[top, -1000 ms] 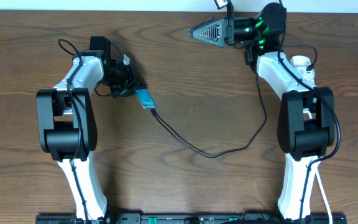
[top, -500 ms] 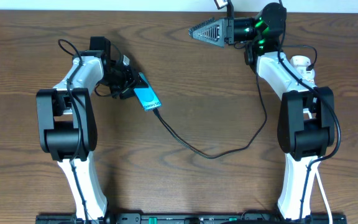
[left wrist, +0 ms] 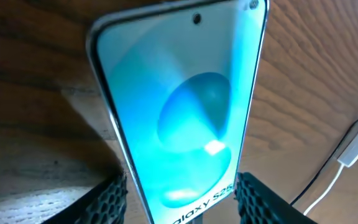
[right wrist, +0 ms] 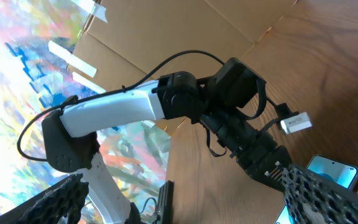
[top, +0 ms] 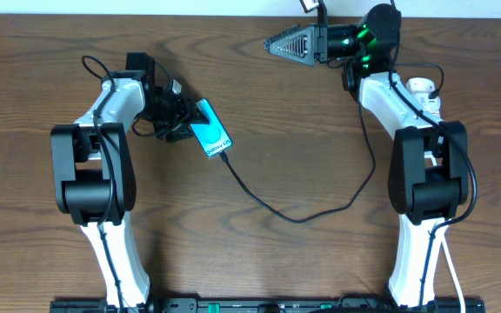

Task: Plug charger to phone and switch on socket

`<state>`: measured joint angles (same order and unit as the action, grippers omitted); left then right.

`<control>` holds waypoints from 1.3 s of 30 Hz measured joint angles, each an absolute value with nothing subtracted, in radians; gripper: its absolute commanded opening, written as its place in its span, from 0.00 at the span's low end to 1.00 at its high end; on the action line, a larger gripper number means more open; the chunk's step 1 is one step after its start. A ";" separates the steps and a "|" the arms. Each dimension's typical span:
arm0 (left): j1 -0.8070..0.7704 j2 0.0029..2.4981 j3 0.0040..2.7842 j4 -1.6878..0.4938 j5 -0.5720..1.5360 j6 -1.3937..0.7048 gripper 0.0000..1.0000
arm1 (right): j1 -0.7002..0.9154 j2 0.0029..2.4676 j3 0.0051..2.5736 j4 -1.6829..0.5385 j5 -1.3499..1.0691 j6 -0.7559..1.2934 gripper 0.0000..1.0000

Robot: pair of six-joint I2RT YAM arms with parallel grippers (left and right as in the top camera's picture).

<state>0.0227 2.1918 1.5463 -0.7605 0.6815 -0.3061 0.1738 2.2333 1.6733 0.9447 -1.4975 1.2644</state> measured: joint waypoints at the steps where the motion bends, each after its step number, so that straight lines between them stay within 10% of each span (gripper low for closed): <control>1: 0.023 2.192 1.546 -0.765 0.682 -0.305 0.60 | 0.174 2.233 1.673 0.945 -1.497 1.264 0.99; 24: 0.044 2.136 1.547 -0.813 0.628 -0.290 0.87 | 0.173 2.233 1.673 0.945 -1.547 1.264 0.99; 39: 0.066 1.645 1.547 -0.872 0.453 -0.287 0.94 | 0.172 2.233 1.673 0.910 -1.547 1.245 0.99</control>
